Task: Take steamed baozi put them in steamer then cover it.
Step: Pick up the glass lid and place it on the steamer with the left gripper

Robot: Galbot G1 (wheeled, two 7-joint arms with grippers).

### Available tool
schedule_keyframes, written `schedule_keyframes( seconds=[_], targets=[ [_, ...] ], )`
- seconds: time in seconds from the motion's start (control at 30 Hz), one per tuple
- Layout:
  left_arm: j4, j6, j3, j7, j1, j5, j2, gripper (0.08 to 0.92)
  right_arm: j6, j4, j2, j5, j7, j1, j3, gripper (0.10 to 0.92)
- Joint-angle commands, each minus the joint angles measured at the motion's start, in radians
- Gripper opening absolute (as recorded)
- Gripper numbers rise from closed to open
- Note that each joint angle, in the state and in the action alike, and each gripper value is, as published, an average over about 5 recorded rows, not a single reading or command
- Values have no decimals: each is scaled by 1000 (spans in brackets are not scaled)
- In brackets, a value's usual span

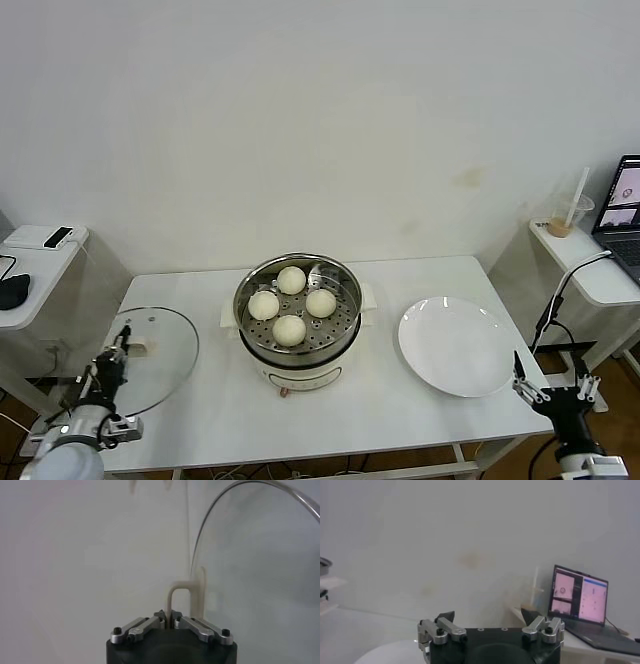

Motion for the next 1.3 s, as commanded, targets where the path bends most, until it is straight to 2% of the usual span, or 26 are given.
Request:
schedule_keyframes(
  seconds=[0.03,0.2,0.37,0.5,0.67,0.77,1.0,1.13,1.3],
  targets=[
    [-242,109,-106,104,67,13,22,130,11,-6,-6,-19,-9,4,-27,823],
    [-364,154,-63,137,62,-23,44,130,12,-12,-5,-42,-10,12,-51,823],
    [-449,232,79,131,25,-141,84,130,21,-18,2,-85,-13,24,-70,823],
    [-456,273,201,118,-74,-121,96,130,21,-24,9,-121,-13,37,-84,823],
    [-403,334,375,160,-241,-120,95,130,19,-44,36,-169,-12,60,-128,823],
    [-344,366,476,190,-324,-87,43,130,17,-60,44,-186,-11,72,-152,823],
    [-207,412,634,285,-464,134,-141,130,18,-94,33,-199,-10,87,-185,823],
    [-132,422,671,323,-522,231,-234,130,19,-110,33,-206,-10,99,-202,823],
    [-69,429,680,347,-564,315,-311,130,21,-127,34,-213,-7,103,-212,823]
  ],
)
